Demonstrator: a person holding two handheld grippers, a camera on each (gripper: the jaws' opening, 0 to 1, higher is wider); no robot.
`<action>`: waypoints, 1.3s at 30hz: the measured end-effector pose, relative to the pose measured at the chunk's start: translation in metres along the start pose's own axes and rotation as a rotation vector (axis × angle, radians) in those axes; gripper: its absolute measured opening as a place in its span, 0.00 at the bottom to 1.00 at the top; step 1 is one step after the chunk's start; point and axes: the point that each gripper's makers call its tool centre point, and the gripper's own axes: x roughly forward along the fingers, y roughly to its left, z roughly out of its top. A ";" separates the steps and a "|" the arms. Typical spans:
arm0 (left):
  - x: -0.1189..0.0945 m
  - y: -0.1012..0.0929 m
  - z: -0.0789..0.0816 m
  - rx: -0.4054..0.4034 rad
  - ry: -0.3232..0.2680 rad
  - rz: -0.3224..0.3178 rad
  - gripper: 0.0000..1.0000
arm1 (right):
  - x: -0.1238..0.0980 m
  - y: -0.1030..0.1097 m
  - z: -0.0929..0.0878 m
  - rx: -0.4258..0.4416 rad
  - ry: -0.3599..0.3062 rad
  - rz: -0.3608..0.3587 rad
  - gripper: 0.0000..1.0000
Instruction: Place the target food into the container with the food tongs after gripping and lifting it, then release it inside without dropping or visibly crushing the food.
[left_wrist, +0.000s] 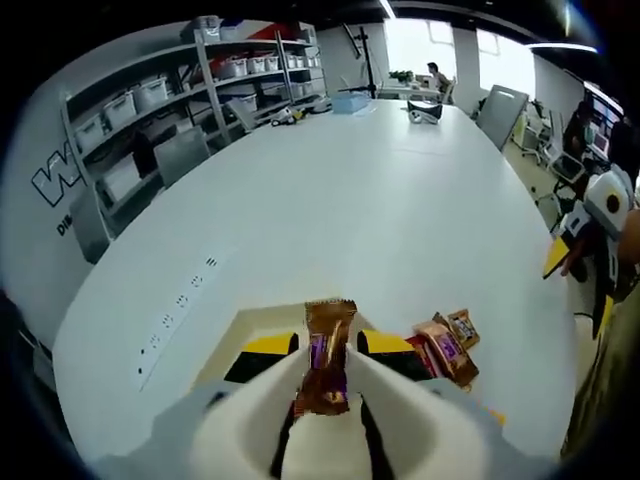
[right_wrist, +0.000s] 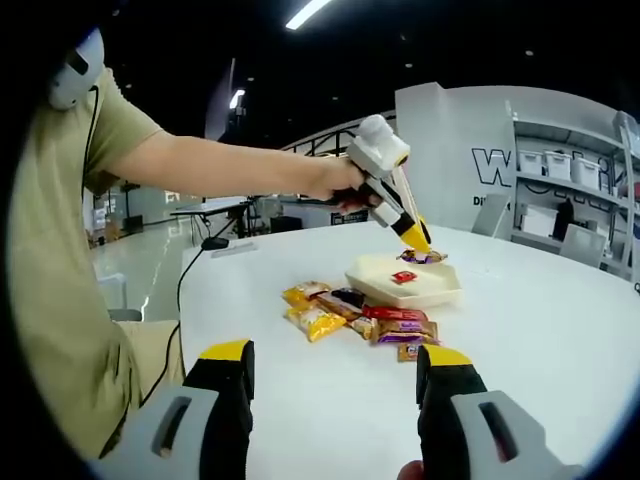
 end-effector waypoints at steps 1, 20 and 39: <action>0.000 0.000 0.000 0.000 0.000 0.000 0.22 | 0.000 0.000 0.000 0.000 0.000 0.000 0.64; -0.005 0.003 -0.002 0.003 0.013 0.014 0.22 | -0.001 -0.001 0.004 -0.008 -0.004 -0.002 0.64; -0.034 -0.016 -0.013 0.028 0.013 -0.015 0.23 | 0.004 0.006 0.007 -0.015 -0.007 0.013 0.64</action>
